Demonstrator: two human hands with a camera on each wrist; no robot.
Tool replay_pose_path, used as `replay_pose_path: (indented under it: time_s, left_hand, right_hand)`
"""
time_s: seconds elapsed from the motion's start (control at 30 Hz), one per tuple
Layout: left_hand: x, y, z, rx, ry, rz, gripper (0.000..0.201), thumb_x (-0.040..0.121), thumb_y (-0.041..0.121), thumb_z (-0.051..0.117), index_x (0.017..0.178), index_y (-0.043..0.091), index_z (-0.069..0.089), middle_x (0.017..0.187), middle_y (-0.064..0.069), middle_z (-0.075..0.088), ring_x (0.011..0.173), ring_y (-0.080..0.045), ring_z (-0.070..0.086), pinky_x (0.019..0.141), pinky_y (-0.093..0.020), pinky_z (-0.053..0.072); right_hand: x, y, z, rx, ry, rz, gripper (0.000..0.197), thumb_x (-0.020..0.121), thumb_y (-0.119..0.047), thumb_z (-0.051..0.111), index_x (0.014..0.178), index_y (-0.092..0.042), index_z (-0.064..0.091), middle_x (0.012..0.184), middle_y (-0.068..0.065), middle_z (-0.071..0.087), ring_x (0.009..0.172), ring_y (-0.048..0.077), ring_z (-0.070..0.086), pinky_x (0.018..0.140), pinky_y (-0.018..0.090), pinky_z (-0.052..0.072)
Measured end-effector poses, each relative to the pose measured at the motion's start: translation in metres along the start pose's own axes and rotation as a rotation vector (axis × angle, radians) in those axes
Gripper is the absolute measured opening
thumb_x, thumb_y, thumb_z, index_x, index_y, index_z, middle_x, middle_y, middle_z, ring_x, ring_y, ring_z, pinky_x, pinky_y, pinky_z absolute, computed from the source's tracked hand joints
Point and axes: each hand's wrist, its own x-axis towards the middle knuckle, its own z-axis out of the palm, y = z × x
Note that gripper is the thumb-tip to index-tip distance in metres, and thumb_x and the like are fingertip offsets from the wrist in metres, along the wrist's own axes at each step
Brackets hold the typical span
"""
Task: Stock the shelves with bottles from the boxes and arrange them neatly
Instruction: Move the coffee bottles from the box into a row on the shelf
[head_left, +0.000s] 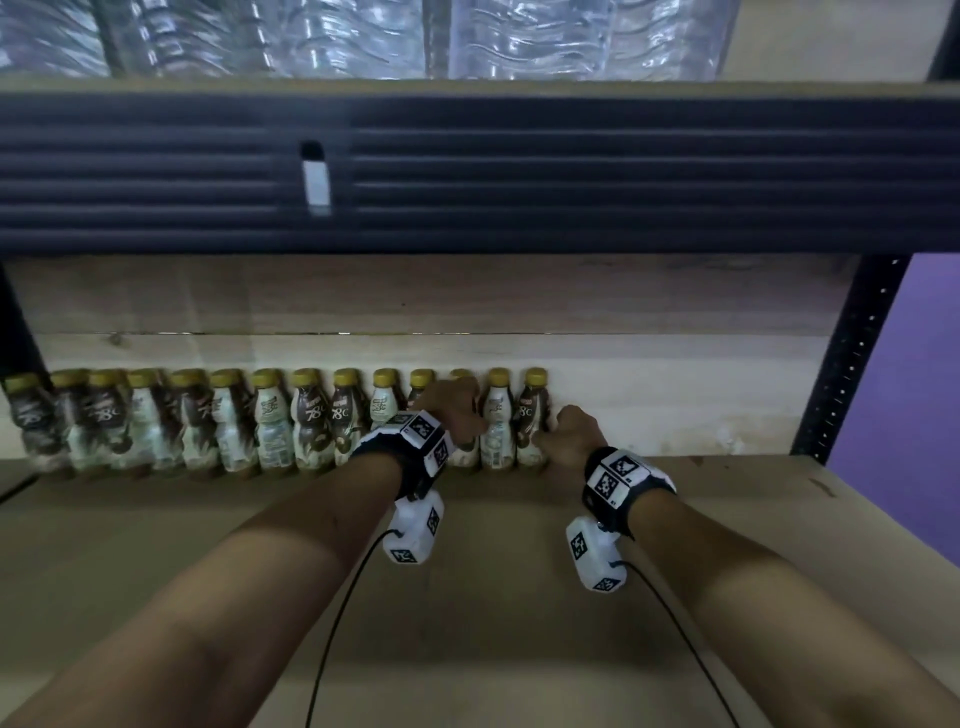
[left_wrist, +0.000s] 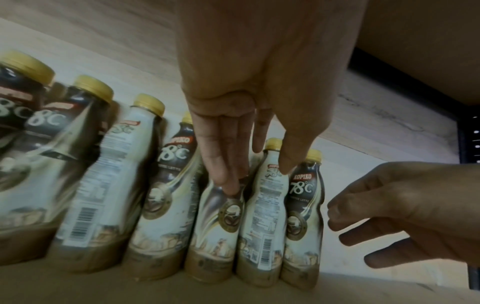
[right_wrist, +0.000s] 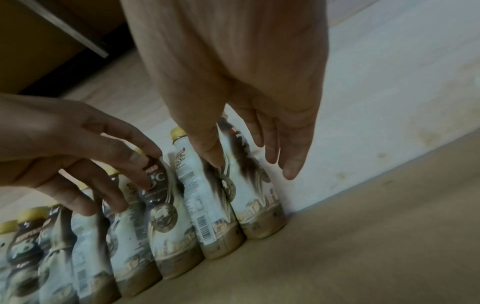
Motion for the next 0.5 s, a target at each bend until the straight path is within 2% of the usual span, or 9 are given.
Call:
replay_pose_path:
  time_s: [0.07, 0.13, 0.2, 0.3, 0.33, 0.4, 0.5]
  left_hand:
    - [-0.014, -0.008, 0.003, 0.013, -0.024, 0.065, 0.044, 0.089, 0.033, 0.062, 0.124, 0.009, 0.052, 0.121, -0.012, 0.057, 0.110, -0.033, 0.055, 0.086, -0.036, 0.048]
    - [-0.030, -0.016, 0.004, 0.008, -0.038, 0.115, 0.040, 0.090, 0.028, 0.061, 0.122, 0.006, 0.055, 0.121, -0.014, 0.059, 0.111, -0.032, 0.057, 0.083, -0.030, 0.043]
    - [-0.046, -0.024, 0.002, 0.011, -0.070, 0.120, 0.040, 0.090, 0.027, 0.063, 0.123, 0.004, 0.059, 0.123, -0.014, 0.059, 0.112, -0.030, 0.057, 0.083, -0.027, 0.043]
    - [-0.073, -0.041, -0.006, 0.010, -0.170, 0.116, 0.041, 0.090, 0.031, 0.065, 0.119, 0.004, 0.058, 0.121, -0.017, 0.054, 0.109, -0.027, 0.056, 0.086, -0.031, 0.046]
    - [-0.083, -0.049, -0.008, 0.020, -0.190, 0.120, 0.043, 0.091, 0.031, 0.065, 0.122, 0.002, 0.058, 0.125, -0.018, 0.054, 0.112, -0.029, 0.056, 0.090, -0.033, 0.047]
    - [-0.108, -0.067, -0.010, 0.022, -0.211, 0.127, 0.047, 0.090, 0.030, 0.065, 0.129, 0.006, 0.056, 0.133, -0.015, 0.053, 0.118, -0.031, 0.054, 0.095, -0.034, 0.048]
    - [-0.150, -0.099, -0.014, -0.013, -0.205, 0.138, 0.041, 0.088, 0.029, 0.067, 0.125, 0.011, 0.060, 0.131, -0.010, 0.057, 0.116, -0.027, 0.055, 0.087, -0.026, 0.044]
  right_hand:
    - [-0.012, -0.005, 0.002, -0.059, 0.002, -0.014, 0.019, 0.088, -0.025, 0.066, 0.086, -0.013, 0.052, 0.093, 0.006, 0.057, 0.090, 0.026, 0.057, 0.071, 0.030, 0.043]
    - [-0.027, -0.011, 0.007, -0.114, -0.014, -0.030, 0.019, 0.087, -0.025, 0.067, 0.095, -0.011, 0.056, 0.101, 0.008, 0.062, 0.094, 0.026, 0.059, 0.076, 0.032, 0.048]
    - [-0.042, -0.020, 0.013, -0.204, -0.042, -0.046, 0.028, 0.090, -0.027, 0.064, 0.111, -0.010, 0.061, 0.112, 0.013, 0.065, 0.101, 0.029, 0.062, 0.082, 0.033, 0.051]
    - [-0.066, -0.039, 0.024, -0.377, -0.090, -0.056, 0.044, 0.093, -0.028, 0.061, 0.130, -0.008, 0.052, 0.127, 0.017, 0.059, 0.112, 0.032, 0.058, 0.083, 0.031, 0.047]
    - [-0.075, -0.045, 0.028, -0.418, -0.098, -0.065, 0.047, 0.093, -0.028, 0.061, 0.134, -0.007, 0.050, 0.131, 0.017, 0.057, 0.115, 0.033, 0.056, 0.086, 0.032, 0.047]
    - [-0.094, -0.058, 0.039, -0.486, -0.112, -0.082, 0.047, 0.095, -0.028, 0.059, 0.137, -0.008, 0.050, 0.134, 0.017, 0.056, 0.118, 0.032, 0.055, 0.094, 0.034, 0.047]
    - [-0.128, -0.079, 0.062, -0.524, -0.104, -0.070, 0.039, 0.097, -0.026, 0.057, 0.130, -0.004, 0.053, 0.126, 0.018, 0.060, 0.110, 0.032, 0.058, 0.087, 0.036, 0.050]
